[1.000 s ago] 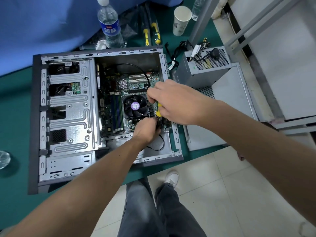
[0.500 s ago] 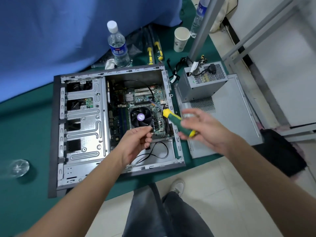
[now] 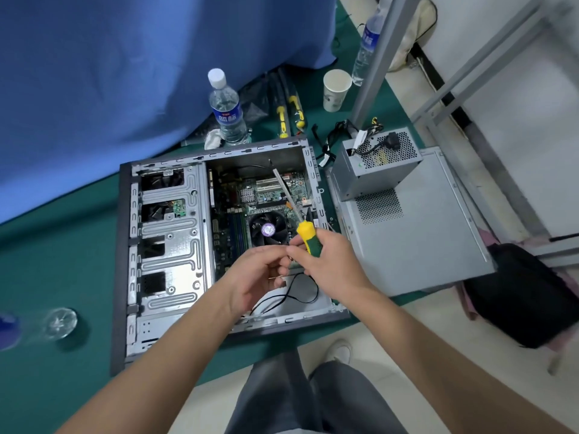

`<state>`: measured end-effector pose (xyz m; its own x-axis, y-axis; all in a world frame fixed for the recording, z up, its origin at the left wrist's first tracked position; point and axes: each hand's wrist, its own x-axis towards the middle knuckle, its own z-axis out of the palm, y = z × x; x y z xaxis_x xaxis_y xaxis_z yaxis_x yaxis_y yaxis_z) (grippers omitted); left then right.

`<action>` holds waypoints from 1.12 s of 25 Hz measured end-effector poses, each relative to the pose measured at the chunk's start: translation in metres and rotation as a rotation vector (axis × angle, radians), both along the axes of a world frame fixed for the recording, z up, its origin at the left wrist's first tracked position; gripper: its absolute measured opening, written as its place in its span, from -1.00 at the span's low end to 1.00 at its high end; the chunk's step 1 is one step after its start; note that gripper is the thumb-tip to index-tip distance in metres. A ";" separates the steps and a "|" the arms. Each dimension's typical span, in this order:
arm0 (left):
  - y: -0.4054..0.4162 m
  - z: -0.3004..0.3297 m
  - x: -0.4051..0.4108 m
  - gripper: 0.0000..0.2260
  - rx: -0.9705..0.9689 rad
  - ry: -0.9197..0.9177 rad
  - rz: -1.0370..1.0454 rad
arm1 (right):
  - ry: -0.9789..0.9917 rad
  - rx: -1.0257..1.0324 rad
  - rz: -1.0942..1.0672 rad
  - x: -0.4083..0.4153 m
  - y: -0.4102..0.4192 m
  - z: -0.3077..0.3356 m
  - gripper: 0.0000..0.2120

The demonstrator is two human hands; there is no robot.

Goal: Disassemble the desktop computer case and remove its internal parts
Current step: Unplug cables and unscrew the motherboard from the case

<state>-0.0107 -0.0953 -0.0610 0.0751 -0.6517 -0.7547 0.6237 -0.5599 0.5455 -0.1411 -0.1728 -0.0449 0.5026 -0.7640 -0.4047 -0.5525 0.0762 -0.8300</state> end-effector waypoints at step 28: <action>0.059 -0.066 0.081 -0.33 0.371 -1.723 -0.391 | 0.382 -0.012 -0.305 -0.076 -0.017 -0.134 -0.73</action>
